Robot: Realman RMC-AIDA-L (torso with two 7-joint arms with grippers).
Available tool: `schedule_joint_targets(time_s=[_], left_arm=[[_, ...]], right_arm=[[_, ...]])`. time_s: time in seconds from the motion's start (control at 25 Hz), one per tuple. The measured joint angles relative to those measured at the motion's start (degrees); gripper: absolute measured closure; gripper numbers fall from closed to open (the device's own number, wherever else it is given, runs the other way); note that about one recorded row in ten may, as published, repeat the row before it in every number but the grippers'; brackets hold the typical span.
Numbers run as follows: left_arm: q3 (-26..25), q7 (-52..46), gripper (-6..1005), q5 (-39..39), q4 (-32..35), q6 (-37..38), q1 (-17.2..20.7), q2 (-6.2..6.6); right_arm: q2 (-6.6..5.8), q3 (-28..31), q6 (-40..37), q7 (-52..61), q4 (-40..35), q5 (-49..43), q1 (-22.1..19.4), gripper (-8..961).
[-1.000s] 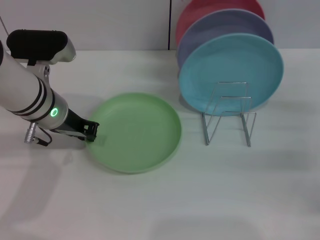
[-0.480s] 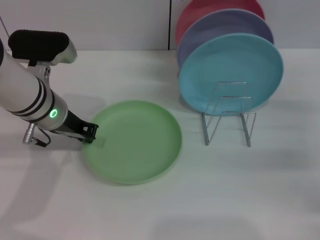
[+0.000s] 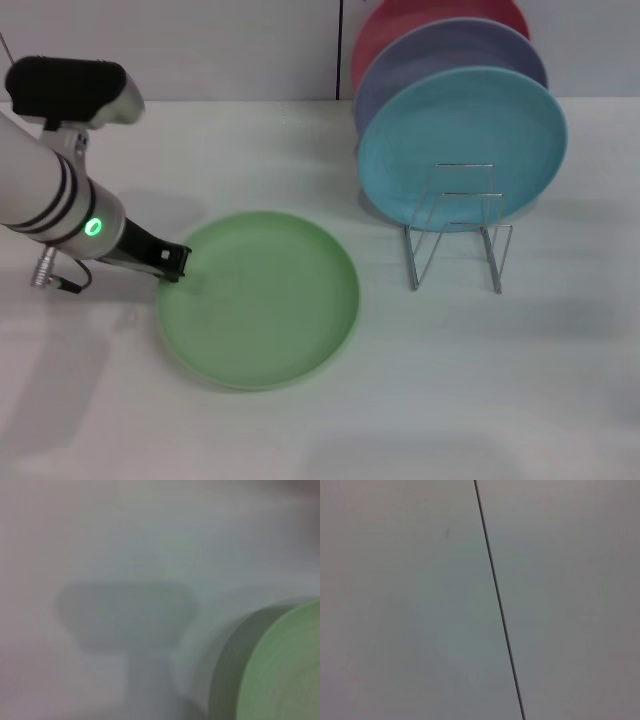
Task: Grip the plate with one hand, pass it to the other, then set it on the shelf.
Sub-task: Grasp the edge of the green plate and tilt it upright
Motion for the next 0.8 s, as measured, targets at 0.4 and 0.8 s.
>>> schedule_joint_targets(time_s=[0.4, 0.8], left_arm=[[-5.8, 7.6, 958, -7.0, -8.5, -0.6, 7.1, 0.01], [-13.9, 20.5, 959, -18.9, -8.8, 2.2, 13.2, 0.0]], right_arm=[[0.09, 0.0, 0.7, 1.0, 0.0, 0.5, 0.3, 499], [0.23, 0.1, 0.8, 2.5, -0.2, 0.7, 0.1, 500]])
